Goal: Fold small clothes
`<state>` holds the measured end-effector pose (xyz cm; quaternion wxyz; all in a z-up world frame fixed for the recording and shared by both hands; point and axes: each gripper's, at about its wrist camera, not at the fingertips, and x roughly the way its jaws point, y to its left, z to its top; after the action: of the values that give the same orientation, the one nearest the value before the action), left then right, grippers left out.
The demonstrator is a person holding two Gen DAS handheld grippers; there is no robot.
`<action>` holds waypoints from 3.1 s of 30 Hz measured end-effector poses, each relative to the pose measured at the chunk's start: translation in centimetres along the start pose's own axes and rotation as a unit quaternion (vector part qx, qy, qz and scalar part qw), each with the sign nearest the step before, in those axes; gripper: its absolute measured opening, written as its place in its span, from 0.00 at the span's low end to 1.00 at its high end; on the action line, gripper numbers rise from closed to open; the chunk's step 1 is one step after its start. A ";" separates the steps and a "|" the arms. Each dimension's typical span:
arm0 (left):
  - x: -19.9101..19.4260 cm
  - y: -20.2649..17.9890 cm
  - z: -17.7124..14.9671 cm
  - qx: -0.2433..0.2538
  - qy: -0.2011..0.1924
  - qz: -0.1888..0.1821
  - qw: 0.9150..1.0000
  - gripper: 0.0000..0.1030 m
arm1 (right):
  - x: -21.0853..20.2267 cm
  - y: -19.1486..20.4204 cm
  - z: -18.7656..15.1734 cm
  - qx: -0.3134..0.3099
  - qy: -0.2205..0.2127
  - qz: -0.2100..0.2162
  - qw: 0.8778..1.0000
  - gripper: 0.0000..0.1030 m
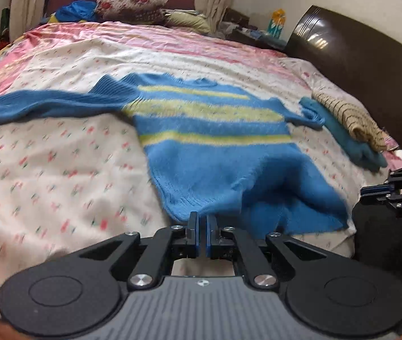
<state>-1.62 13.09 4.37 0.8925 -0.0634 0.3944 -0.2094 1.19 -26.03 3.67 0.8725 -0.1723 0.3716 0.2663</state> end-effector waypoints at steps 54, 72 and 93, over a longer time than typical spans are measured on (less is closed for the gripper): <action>1.7 -1.6 -0.4 -0.026 0.066 0.150 0.986 0.12 | 3.5 -3.3 -1.2 0.150 0.134 -0.117 0.973 0.12; 8.4 -6.0 -0.8 0.027 0.104 0.112 0.988 0.17 | 8.7 2.3 0.9 0.125 0.067 -0.031 0.989 0.15; 8.8 -10.2 4.6 0.069 0.079 0.097 0.990 0.25 | 7.3 -1.2 -0.6 0.263 0.012 0.009 0.965 0.19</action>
<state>3.74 -0.15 4.41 0.8768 0.0533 0.4528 -0.1530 5.87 -24.82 -1.98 0.8803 0.0630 0.4403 0.1648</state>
